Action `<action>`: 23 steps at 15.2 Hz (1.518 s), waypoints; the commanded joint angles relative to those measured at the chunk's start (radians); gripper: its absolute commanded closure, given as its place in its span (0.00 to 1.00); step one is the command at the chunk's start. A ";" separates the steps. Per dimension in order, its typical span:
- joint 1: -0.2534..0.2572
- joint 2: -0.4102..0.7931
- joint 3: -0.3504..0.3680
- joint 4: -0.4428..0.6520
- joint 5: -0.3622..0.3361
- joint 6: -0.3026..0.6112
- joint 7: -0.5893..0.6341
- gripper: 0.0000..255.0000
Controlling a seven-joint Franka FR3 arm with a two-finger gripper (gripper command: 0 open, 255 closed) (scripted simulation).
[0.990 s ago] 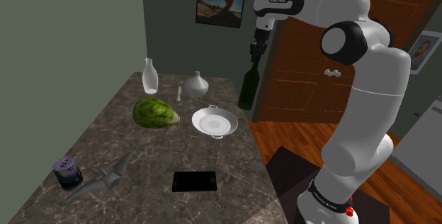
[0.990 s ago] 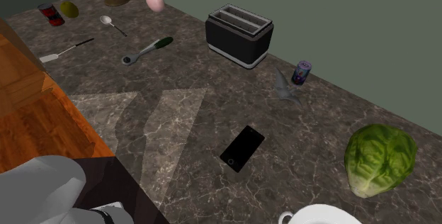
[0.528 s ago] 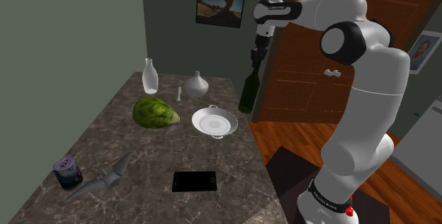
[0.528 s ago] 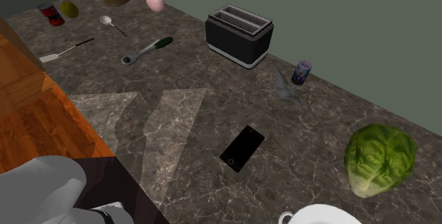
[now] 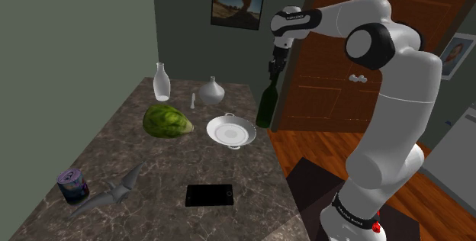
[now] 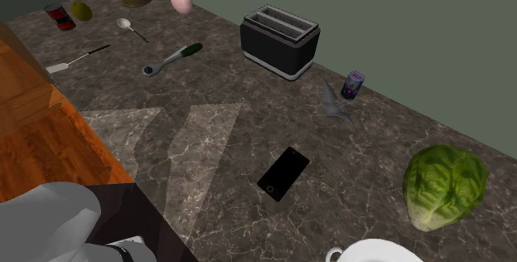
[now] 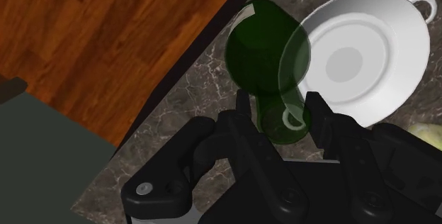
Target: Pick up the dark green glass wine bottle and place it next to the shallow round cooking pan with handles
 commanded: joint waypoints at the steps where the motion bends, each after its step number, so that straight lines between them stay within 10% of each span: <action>1: 0.000 0.000 0.000 -0.026 0.001 0.027 -0.002 1.00; 12: 0.000 0.005 0.000 -0.063 0.002 0.070 -0.005 1.00; 13: 0.000 0.005 0.000 -0.063 0.002 0.069 -0.005 0.00; 23: -0.004 0.004 -0.002 0.062 0.000 -0.057 -0.002 0.00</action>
